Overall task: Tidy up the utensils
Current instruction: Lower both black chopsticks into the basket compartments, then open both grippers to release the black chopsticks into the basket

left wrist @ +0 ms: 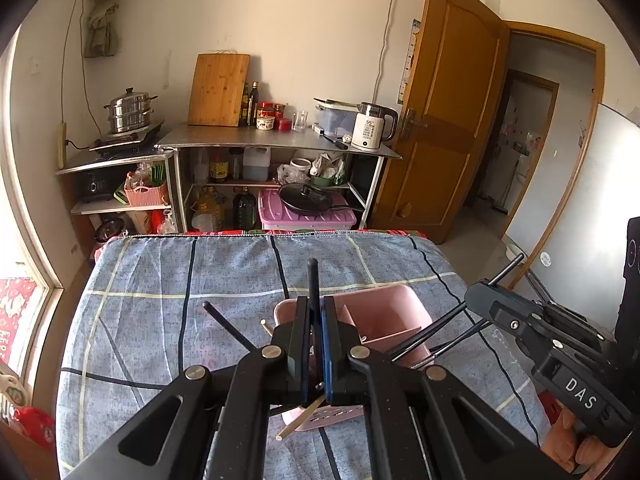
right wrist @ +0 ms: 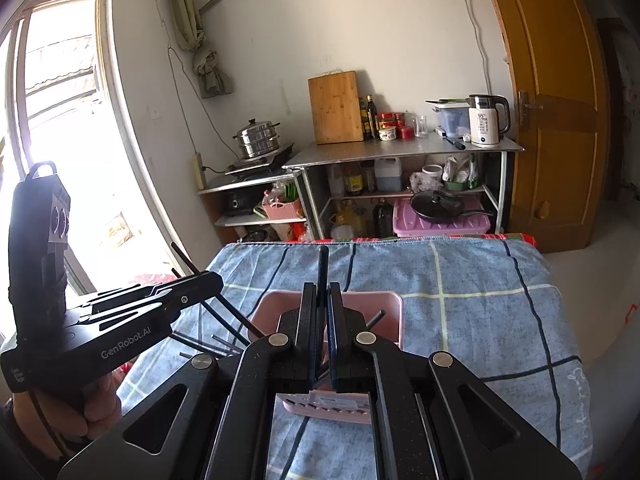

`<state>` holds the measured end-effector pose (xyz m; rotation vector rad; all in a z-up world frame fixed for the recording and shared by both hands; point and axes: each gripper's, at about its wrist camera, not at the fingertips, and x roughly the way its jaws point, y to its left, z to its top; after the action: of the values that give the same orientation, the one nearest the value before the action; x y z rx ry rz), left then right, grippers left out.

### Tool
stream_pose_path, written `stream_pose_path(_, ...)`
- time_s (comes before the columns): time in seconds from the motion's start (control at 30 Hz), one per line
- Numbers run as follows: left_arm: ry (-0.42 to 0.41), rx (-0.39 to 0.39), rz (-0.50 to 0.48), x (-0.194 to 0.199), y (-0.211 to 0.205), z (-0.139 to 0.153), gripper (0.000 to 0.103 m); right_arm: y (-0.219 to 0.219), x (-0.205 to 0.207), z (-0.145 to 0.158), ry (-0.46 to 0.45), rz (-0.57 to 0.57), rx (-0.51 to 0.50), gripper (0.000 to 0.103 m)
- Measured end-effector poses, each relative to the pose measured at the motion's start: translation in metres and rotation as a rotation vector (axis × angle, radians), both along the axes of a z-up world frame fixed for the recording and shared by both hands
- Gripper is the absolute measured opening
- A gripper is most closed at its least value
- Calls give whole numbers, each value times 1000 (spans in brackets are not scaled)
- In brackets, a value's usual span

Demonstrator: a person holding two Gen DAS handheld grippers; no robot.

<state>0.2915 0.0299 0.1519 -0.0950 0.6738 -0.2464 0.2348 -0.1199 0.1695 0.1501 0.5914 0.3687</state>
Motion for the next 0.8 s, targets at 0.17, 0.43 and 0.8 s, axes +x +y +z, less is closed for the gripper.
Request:
stream_pose_path(0.17,37,15,7,5,0,-12,5,4,4,-9,28,6,-16,4)
stream_pose_path(0.43,24,26,14,-3,5,-10,8,3,0,-9,46,23,-17,5)
stream_pose_path(0.8,-53,33,16,-41,7,15,18,-3,-30,12,-25,24,-28,13)
